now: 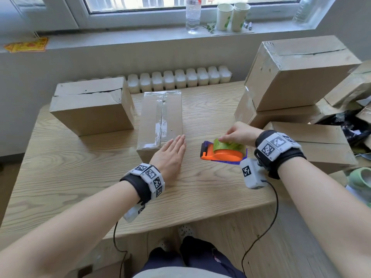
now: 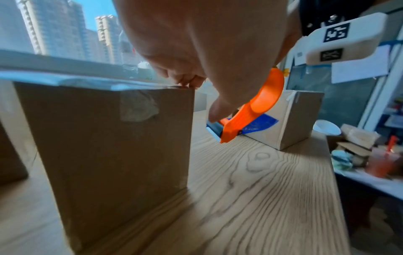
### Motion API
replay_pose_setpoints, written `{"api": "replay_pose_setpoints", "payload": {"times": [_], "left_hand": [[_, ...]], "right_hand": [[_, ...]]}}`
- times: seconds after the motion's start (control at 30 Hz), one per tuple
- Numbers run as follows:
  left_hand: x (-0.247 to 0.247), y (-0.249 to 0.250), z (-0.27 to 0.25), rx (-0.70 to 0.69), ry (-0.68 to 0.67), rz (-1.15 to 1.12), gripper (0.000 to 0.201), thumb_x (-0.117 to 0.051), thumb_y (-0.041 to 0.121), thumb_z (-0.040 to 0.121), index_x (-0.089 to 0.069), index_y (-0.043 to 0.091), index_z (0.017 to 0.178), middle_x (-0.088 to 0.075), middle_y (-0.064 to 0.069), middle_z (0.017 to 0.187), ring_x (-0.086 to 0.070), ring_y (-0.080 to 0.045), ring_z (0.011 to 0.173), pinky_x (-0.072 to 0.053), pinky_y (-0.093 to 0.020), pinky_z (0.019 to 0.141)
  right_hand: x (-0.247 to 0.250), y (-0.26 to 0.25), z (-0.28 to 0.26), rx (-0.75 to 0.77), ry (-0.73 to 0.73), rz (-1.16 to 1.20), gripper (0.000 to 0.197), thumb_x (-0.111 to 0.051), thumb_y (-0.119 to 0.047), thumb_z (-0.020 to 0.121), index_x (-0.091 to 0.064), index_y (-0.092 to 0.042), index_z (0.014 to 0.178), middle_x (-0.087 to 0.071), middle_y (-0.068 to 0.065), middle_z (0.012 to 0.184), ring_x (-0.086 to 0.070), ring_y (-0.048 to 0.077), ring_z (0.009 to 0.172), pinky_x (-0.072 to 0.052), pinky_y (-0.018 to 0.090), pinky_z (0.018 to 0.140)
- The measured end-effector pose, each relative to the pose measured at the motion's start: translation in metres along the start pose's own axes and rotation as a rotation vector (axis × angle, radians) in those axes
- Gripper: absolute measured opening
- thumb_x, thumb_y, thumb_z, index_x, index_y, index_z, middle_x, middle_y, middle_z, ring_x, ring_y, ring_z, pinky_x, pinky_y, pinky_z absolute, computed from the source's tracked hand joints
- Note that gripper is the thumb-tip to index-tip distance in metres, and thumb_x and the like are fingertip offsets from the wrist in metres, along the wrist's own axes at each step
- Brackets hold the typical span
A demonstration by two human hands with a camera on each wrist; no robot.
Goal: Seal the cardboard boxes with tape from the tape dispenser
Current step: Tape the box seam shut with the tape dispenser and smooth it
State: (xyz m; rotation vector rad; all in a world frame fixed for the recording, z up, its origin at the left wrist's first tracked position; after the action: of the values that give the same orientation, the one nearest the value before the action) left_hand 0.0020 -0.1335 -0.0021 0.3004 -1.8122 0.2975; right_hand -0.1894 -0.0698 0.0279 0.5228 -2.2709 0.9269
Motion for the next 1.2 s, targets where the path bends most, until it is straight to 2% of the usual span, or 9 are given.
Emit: {"api": "replay_pose_setpoints", "payload": {"times": [0.1, 0.17, 0.37, 0.5, 0.63, 0.73, 0.83, 0.97, 1.2], "left_hand": [[-0.001, -0.003, 0.0, 0.029, -0.011, -0.113, 0.068, -0.034, 0.02, 0.094, 0.005, 0.006, 0.148, 0.017, -0.008, 0.156, 0.016, -0.017, 0.144, 0.017, -0.026, 0.109], [-0.002, -0.005, 0.0, 0.001, -0.012, -0.151, 0.073, -0.038, 0.023, 0.093, 0.007, 0.008, 0.148, 0.018, -0.007, 0.156, 0.017, -0.016, 0.143, 0.015, -0.027, 0.112], [-0.003, -0.011, 0.001, -0.066, -0.02, -0.176, 0.079, -0.044, 0.031, 0.093, 0.009, 0.01, 0.148, 0.018, -0.007, 0.156, 0.015, -0.016, 0.144, 0.011, -0.027, 0.116], [0.001, -0.013, 0.003, -0.079, 0.003, -0.196, 0.084, -0.048, 0.036, 0.092, 0.008, 0.012, 0.149, 0.015, -0.007, 0.156, 0.013, -0.017, 0.144, 0.015, -0.023, 0.111], [0.002, -0.014, 0.004, -0.084, 0.032, -0.209, 0.084, -0.049, 0.038, 0.091, 0.006, 0.013, 0.15, 0.012, -0.005, 0.157, 0.011, -0.016, 0.145, 0.016, -0.021, 0.109], [0.001, -0.014, 0.003, -0.093, 0.04, -0.203, 0.084, -0.048, 0.04, 0.092, 0.006, 0.013, 0.15, 0.012, -0.004, 0.157, 0.01, -0.016, 0.145, 0.014, -0.022, 0.11], [0.001, -0.014, 0.002, -0.099, 0.053, -0.212, 0.083, -0.047, 0.041, 0.092, 0.006, 0.014, 0.15, 0.011, -0.002, 0.157, 0.011, -0.014, 0.145, 0.013, -0.023, 0.112], [0.002, -0.015, 0.002, -0.099, 0.079, -0.27, 0.081, -0.048, 0.041, 0.091, 0.002, 0.018, 0.151, 0.009, 0.003, 0.158, 0.01, -0.01, 0.144, 0.011, -0.022, 0.113], [0.001, -0.018, 0.004, -0.101, 0.085, -0.293, 0.08, -0.05, 0.04, 0.091, -0.001, 0.018, 0.15, 0.007, 0.004, 0.158, 0.009, -0.009, 0.144, 0.013, -0.018, 0.111]], "right_hand": [[0.014, -0.003, -0.005, -0.029, 0.122, -0.034, 0.049, -0.073, -0.049, 0.075, -0.053, -0.012, 0.051, -0.05, 0.001, 0.055, -0.048, 0.018, 0.055, -0.035, 0.026, 0.052], [0.019, -0.002, -0.009, -0.048, 0.172, -0.026, 0.056, -0.074, -0.057, 0.069, -0.042, -0.016, 0.048, -0.044, 0.002, 0.052, -0.044, 0.019, 0.054, -0.031, 0.028, 0.054], [0.016, 0.025, -0.016, -0.141, 0.21, -0.098, 0.065, -0.074, -0.067, 0.06, -0.032, -0.02, 0.048, -0.038, 0.001, 0.053, -0.039, 0.018, 0.051, -0.03, 0.029, 0.053], [0.013, 0.028, -0.017, -0.053, 0.203, 0.225, 0.059, -0.081, -0.051, 0.064, -0.034, -0.02, 0.048, -0.035, -0.003, 0.05, -0.037, 0.012, 0.05, -0.032, 0.025, 0.054], [0.012, 0.02, -0.017, 0.033, 0.194, 0.426, 0.049, -0.081, -0.041, 0.066, -0.042, -0.018, 0.05, -0.042, -0.002, 0.049, -0.04, 0.011, 0.046, -0.034, 0.021, 0.049], [0.011, 0.014, -0.016, 0.072, 0.208, 0.478, 0.043, -0.08, -0.038, 0.068, -0.047, -0.015, 0.053, -0.046, -0.001, 0.051, -0.044, 0.01, 0.047, -0.035, 0.018, 0.046], [0.01, 0.01, -0.017, 0.106, 0.221, 0.501, 0.044, -0.08, -0.034, 0.07, -0.046, -0.015, 0.052, -0.045, -0.001, 0.051, -0.042, 0.009, 0.047, -0.034, 0.018, 0.047], [0.008, 0.005, -0.017, 0.152, 0.249, 0.553, 0.048, -0.081, -0.023, 0.072, -0.042, -0.015, 0.046, -0.04, -0.011, 0.038, -0.038, 0.003, 0.039, -0.032, 0.017, 0.044], [0.01, -0.001, -0.014, 0.164, 0.318, 0.586, 0.041, -0.083, -0.018, 0.069, -0.048, -0.011, 0.047, -0.046, 0.0, 0.048, -0.045, 0.011, 0.048, -0.037, 0.022, 0.048]]}}
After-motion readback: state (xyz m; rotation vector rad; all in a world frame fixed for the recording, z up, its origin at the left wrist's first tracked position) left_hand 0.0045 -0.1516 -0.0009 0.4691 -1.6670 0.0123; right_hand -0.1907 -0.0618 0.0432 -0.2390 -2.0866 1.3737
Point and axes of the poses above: each hand's wrist, its own z-axis towards the middle knuckle, its own x-axis out of the back of the hand, y = z × x, the point moved 8 cm from there along z, towards the middle knuckle
